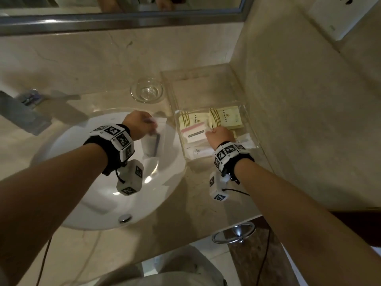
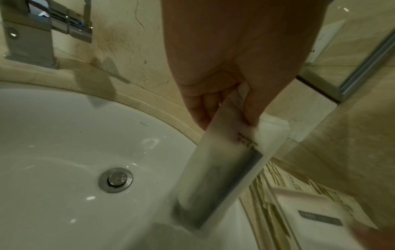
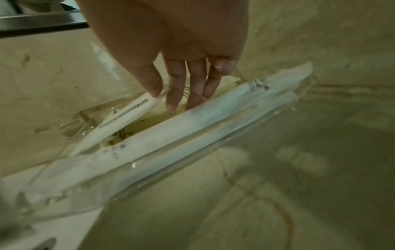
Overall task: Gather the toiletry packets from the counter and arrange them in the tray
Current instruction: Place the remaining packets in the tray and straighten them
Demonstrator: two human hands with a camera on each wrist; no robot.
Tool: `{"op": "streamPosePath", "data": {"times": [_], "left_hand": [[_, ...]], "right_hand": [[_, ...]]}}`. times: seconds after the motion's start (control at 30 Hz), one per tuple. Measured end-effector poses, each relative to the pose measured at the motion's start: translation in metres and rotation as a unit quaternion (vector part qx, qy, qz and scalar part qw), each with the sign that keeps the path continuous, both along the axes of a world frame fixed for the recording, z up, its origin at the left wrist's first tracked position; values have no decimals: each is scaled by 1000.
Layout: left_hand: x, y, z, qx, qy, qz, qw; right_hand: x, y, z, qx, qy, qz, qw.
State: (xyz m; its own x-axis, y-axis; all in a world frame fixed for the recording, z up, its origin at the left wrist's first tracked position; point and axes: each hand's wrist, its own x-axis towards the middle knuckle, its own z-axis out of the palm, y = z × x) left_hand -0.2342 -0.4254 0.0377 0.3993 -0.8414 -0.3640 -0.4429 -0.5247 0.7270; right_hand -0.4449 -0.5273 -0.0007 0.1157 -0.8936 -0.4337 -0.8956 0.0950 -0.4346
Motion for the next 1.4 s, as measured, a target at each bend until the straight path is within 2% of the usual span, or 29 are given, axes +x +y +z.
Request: {"op": "streamPosePath", "data": {"times": [0.1, 0.17, 0.23, 0.3, 0.37, 0.43, 0.53, 0.63, 0.7, 0.83, 0.93, 1.03, 1.1, 1.17, 1.23, 1.4], "left_hand": [[-1, -2, 5, -19, 27, 16, 999], [-1, -4, 10, -36, 32, 25, 999], [-2, -7, 19, -63, 37, 21, 997], [-3, -11, 28, -89, 34, 22, 995], [-4, -15, 41, -118, 48, 22, 992], [-8, -18, 55, -154, 85, 13, 984], [-15, -24, 69, -164, 153, 2, 975], [-22, -26, 80, -150, 185, -41, 970], [-25, -24, 83, -146, 188, -67, 969], [-28, -17, 87, -109, 189, -110, 970], [-22, -14, 82, -94, 169, -129, 973], [-13, -11, 75, -95, 107, -155, 977], [-9, -8, 71, -85, 52, -168, 981], [-7, -6, 66, -80, 51, -148, 984], [-7, -6, 61, -83, 41, -119, 989], [-16, -14, 49, -46, 14, -114, 992]], "right_hand": [[-1, 2, 6, -56, 107, 41, 992], [-3, 1, 13, -125, 117, 58, 984], [-1, 1, 21, -140, 14, 48, 989], [5, 1, 29, -80, -106, 50, 990], [12, 6, 42, 16, -185, 52, 981], [17, 11, 55, 153, -248, -1, 957], [19, 12, 64, 312, -317, -120, 888], [23, 8, 68, 351, -407, -201, 819], [26, 5, 69, 341, -438, -231, 799], [30, 1, 61, 361, -390, -181, 828], [34, 5, 56, 335, -459, -171, 805], [33, 1, 54, 294, -472, -186, 810], [30, -3, 57, 282, -448, -159, 833], [27, -7, 60, 287, -405, -142, 857], [20, -9, 62, 261, -398, -164, 864], [-8, -19, 47, 248, -421, -188, 852]]}}
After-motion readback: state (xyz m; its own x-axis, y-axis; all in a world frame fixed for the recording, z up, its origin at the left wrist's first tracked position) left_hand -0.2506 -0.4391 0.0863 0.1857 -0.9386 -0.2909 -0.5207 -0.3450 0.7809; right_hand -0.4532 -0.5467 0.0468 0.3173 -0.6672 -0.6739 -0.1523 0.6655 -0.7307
